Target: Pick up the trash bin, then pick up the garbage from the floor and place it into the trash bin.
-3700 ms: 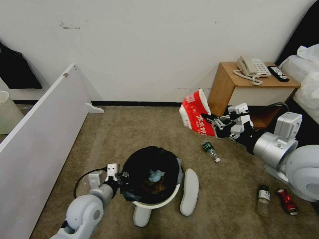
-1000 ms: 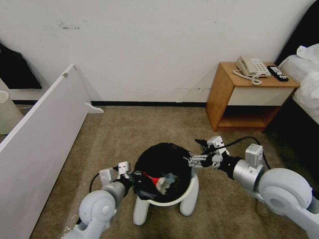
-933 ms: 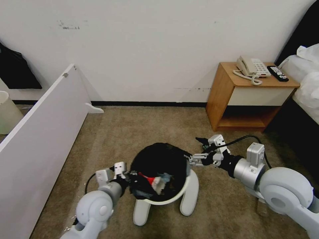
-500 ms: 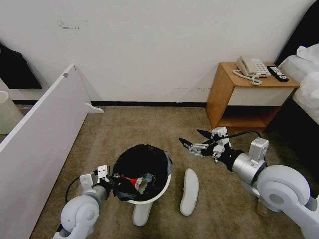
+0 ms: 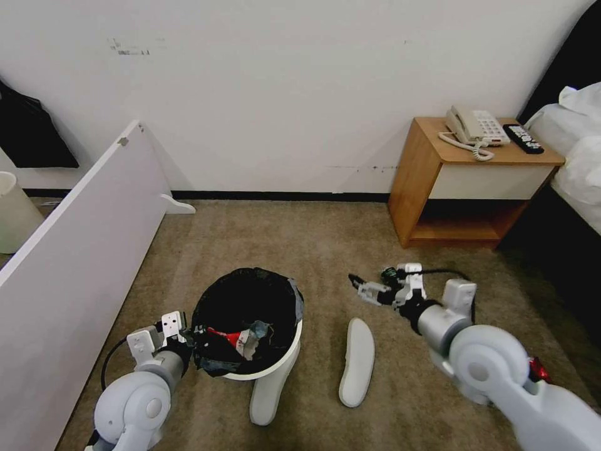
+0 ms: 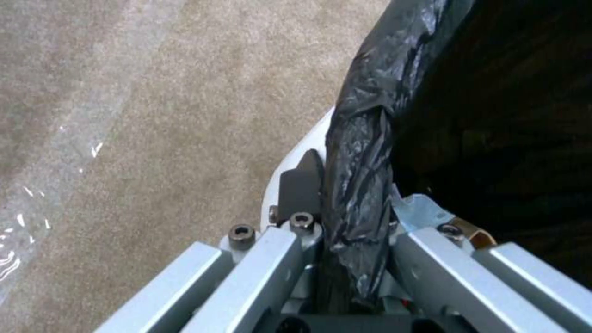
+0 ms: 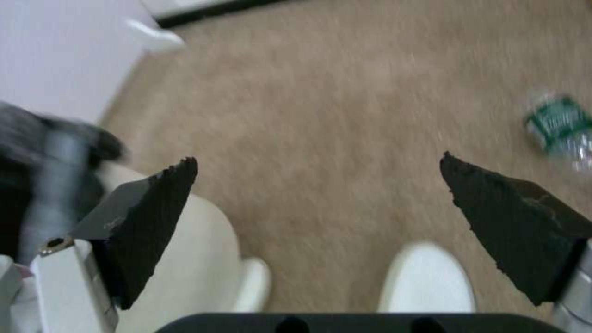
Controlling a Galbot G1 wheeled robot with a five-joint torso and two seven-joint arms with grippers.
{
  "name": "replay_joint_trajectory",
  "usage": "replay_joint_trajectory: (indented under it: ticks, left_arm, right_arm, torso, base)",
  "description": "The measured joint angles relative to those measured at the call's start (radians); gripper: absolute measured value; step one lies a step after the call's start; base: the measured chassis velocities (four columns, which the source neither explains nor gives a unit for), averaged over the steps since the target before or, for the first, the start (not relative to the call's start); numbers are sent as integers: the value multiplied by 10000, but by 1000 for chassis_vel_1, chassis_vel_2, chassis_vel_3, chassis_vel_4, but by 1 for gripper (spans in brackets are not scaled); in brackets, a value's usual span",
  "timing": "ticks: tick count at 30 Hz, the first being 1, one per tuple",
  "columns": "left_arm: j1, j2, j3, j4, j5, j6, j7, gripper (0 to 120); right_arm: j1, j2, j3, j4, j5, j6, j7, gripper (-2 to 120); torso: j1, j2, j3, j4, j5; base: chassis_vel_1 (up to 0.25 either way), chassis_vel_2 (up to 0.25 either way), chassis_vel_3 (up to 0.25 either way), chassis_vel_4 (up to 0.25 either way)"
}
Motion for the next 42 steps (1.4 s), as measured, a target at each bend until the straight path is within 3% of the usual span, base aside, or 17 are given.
replay_joint_trajectory:
  ticks: [11, 16, 21, 27, 42]
  left_arm:
    - [-146, 188, -183, -120, -287, -15, 23, 1]
    - [-177, 226, -305, -116, -349, -24, 58, 1]
    - [-171, 146, -377, -114, -351, -40, 164, 1]
    - [-177, 125, -414, -99, -354, -61, 250, 1]
    - [-128, 192, -557, -83, -391, -121, 428, 1]
  right_arm:
    - [969, 1015, -1776, -1667, -598, -314, 795, 100]
    - [1464, 1487, -2600, -2340, -550, -808, 1863, 100]
    - [2018, 1888, -3359, -2832, 445, -1825, 4151, 100]
    - [2306, 2129, -3903, -3317, 820, -2299, 5348, 100]
    - [2434, 3447, -4229, -4715, 745, -2371, 5708, 100]
  torso:
    - [0, 0, 0, 1, 2]
    - [0, 0, 0, 2, 1]
    - [0, 0, 0, 1, -1]
    - [0, 1, 0, 1, 1]
    - [0, 1, 0, 0, 0]
  base:
    - [0, 0, 0, 0]
    - [0, 0, 0, 0]
    - [0, 0, 0, 0]
    - [0, 0, 0, 0]
    - [0, 0, 0, 0]
